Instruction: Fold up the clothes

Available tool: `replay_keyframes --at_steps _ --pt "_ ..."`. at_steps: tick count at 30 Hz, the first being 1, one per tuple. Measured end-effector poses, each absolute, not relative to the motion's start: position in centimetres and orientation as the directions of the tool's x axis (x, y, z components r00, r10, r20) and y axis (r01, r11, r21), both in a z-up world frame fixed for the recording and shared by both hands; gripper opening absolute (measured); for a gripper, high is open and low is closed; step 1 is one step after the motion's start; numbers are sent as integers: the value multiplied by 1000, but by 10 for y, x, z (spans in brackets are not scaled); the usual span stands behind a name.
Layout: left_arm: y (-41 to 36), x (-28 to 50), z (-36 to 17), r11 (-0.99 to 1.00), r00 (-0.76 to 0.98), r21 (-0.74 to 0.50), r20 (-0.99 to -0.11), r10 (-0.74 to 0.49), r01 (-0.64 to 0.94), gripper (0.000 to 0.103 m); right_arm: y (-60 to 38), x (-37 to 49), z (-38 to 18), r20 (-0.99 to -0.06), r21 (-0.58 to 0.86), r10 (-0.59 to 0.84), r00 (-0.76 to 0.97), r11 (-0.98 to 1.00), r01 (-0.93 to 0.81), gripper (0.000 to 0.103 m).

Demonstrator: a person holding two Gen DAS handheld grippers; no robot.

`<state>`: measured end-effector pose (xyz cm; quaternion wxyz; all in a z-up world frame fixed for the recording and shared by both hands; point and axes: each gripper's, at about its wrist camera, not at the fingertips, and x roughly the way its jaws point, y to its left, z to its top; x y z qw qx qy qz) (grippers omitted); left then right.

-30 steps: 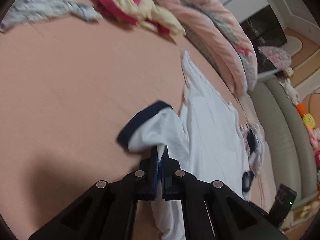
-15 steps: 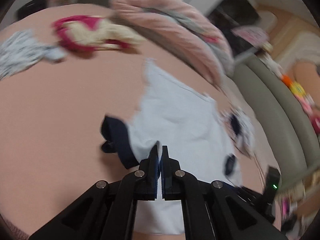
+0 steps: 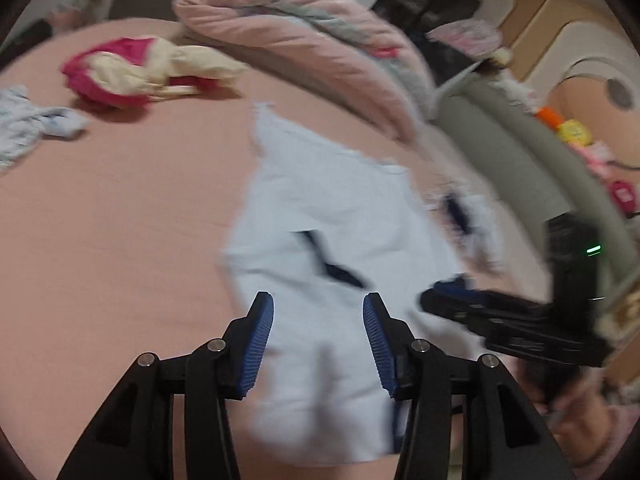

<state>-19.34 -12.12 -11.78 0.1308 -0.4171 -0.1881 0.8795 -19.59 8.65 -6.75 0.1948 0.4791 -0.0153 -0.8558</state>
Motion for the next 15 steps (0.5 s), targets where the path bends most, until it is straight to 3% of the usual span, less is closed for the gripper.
replay_keyframes --at_steps 4,7,10,13,15 --pt "-116 -197 -141 -926 -568 -367 -744 351 -93 42 15 -195 -84 -831 146 -358 -426 -879 455 43" --pt "-93 -185 -157 -958 -537 -221 -794 286 -185 42 -1 -210 -110 -860 -41 -173 -481 -914 403 43" --pt "-78 -166 -156 -950 -495 -125 -829 259 -287 42 32 -238 -125 -878 69 -187 -440 -960 270 43" --pt "-87 -154 -145 -946 -489 -161 -824 285 -280 42 47 -237 -116 -870 116 -219 -441 -962 249 43" --pt "-96 -159 -132 -955 -535 -173 -797 279 -240 42 48 -226 -105 -851 60 -193 -488 -960 275 44"
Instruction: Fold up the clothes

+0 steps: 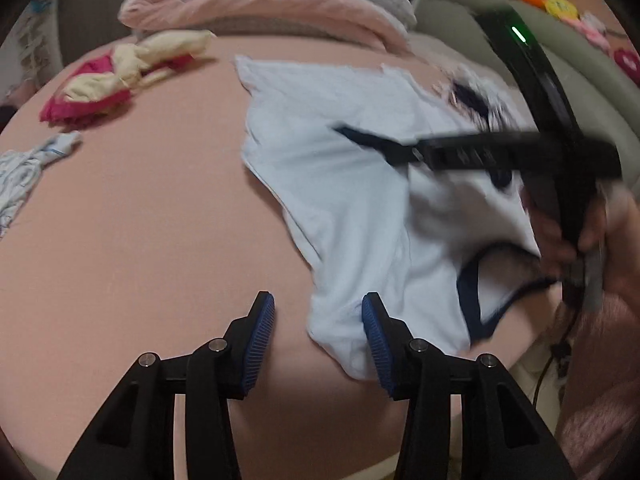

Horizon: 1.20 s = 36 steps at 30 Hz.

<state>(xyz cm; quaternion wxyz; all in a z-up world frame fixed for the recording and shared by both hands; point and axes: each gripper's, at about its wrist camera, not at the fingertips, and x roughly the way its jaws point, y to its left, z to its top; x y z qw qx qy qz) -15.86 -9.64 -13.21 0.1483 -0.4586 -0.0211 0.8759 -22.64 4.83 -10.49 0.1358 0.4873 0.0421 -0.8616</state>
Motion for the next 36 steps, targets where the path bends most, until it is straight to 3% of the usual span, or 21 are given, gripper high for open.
replay_keyframes --at_steps 6,12,14,18,30,36 --pt "-92 -221 -103 -961 -591 -103 -770 240 -257 42 54 -215 -92 -836 95 -226 -500 -957 273 45" --pt "-80 -272 -125 -945 -541 67 -832 125 -322 42 64 -231 -100 -847 134 -230 -480 -965 224 45" --pt "-92 -282 -130 -951 -527 29 -838 146 -309 42 64 -241 -98 -845 161 -254 -471 -960 230 45" --pt "-120 -297 -134 -962 -507 -165 -823 257 -220 42 47 -261 -100 -853 137 -268 -448 -943 303 45" --pt "-144 -304 -151 -955 -483 -258 -824 295 -144 42 6 -279 -117 -889 78 -248 -385 -911 405 45" --pt "-141 -299 -155 -955 -484 -236 -823 296 -182 42 4 -273 -120 -895 90 -256 -365 -906 413 45"
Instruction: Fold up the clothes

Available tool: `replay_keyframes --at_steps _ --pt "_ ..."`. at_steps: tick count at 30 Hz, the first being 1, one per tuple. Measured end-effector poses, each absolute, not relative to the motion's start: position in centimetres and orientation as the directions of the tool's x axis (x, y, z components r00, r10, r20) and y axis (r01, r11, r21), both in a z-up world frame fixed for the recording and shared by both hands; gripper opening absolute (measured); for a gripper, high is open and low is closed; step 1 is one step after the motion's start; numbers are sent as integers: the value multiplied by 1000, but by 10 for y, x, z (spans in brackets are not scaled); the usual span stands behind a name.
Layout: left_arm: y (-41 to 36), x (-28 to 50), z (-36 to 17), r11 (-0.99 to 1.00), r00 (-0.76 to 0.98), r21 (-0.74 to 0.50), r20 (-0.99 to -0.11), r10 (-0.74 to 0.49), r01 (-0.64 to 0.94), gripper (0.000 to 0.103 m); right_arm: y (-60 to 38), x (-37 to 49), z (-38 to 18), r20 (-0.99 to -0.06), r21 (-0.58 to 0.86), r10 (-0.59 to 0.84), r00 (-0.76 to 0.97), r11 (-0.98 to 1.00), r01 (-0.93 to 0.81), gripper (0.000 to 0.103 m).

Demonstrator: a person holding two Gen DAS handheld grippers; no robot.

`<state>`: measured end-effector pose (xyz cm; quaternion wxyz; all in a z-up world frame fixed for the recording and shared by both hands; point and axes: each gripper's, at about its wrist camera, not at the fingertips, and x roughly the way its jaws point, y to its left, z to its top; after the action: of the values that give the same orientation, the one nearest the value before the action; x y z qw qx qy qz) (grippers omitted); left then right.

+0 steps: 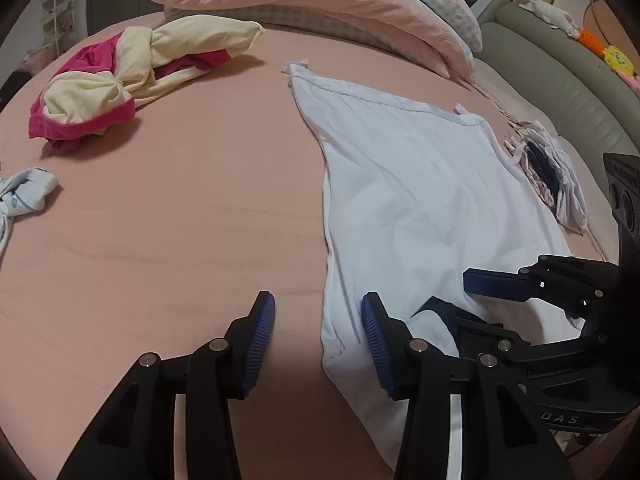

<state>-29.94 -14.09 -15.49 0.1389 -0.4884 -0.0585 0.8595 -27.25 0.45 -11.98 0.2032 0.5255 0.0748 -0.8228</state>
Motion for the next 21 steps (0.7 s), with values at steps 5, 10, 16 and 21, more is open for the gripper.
replay_keyframes --at_steps 5,10,16,21 --pt "-146 -292 -156 -948 -496 -251 -808 317 -197 42 4 -258 -117 -899 72 -244 -365 -902 426 45" --pt "-162 -294 -148 -944 -531 -301 -782 326 -137 42 2 -239 -112 -904 58 -244 -352 -884 464 45" --pt "-150 -288 -154 -938 -455 -232 -827 329 -256 42 5 -226 -106 -914 6 -208 -348 -866 500 45" --pt "-149 -276 -151 -927 -455 -215 -822 341 -306 42 3 -227 -93 -903 12 -236 -358 -848 529 45"
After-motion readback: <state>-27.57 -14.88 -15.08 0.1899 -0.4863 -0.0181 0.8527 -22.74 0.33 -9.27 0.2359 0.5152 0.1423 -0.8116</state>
